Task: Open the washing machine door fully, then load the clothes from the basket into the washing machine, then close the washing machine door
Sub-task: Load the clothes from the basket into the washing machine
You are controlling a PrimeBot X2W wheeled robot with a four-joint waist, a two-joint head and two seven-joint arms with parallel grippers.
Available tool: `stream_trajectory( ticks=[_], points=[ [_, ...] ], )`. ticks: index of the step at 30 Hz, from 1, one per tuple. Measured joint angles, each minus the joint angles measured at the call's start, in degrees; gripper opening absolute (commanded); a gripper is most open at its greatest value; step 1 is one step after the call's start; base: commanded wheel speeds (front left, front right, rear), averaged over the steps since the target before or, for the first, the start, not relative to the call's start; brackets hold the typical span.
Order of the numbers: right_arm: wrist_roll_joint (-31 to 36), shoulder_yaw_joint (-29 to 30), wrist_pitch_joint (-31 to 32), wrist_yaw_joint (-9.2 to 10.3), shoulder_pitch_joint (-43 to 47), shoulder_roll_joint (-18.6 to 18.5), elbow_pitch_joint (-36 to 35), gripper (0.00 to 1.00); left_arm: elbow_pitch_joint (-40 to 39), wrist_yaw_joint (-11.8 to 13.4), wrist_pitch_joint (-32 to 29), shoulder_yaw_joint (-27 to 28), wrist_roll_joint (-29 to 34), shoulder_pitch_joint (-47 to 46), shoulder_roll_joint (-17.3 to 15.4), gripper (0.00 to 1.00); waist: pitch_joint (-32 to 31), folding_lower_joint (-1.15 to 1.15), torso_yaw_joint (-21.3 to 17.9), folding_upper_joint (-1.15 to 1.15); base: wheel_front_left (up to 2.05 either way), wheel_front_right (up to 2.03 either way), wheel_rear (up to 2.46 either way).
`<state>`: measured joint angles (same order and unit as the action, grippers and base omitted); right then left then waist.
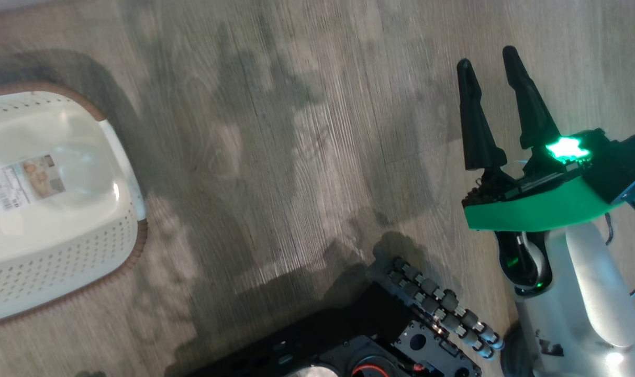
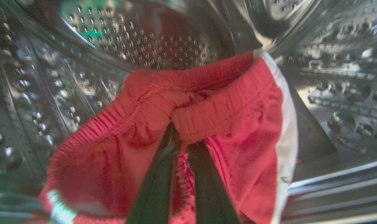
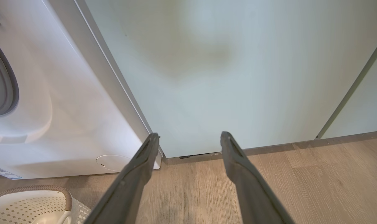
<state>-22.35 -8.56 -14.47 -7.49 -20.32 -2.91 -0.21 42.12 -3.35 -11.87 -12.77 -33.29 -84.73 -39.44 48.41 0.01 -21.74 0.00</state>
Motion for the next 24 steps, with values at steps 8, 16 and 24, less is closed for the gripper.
stream_trajectory(
  ticks=[8, 16, 24],
  points=[
    [-0.96, -0.97, -0.01, 0.0, -0.68, 0.01, -0.82, 1.0, 3.56, -0.3, 8.11, -0.14, 2.6, -4.16, -1.02, 0.0, 2.43, -0.01, -1.4, 0.0, 0.0, 0.0, 0.0],
    [-1.0, -0.78, -0.01, 0.0, -1.51, 0.03, -0.8, 1.0, 8.72, -1.6, 10.79, -0.92, 2.55, -4.46, -0.56, 1.0, 2.7, -0.01, -1.12, 0.0, 0.0, 0.0, 0.0],
    [-0.45, -0.7, -0.01, 0.0, -1.57, 0.03, -0.77, 1.0, 9.04, -2.32, 15.63, -1.88, 2.45, -1.93, 0.49, 1.0, 0.96, -0.01, 1.12, 0.0, 0.0, 0.0, 0.0]
  ],
)
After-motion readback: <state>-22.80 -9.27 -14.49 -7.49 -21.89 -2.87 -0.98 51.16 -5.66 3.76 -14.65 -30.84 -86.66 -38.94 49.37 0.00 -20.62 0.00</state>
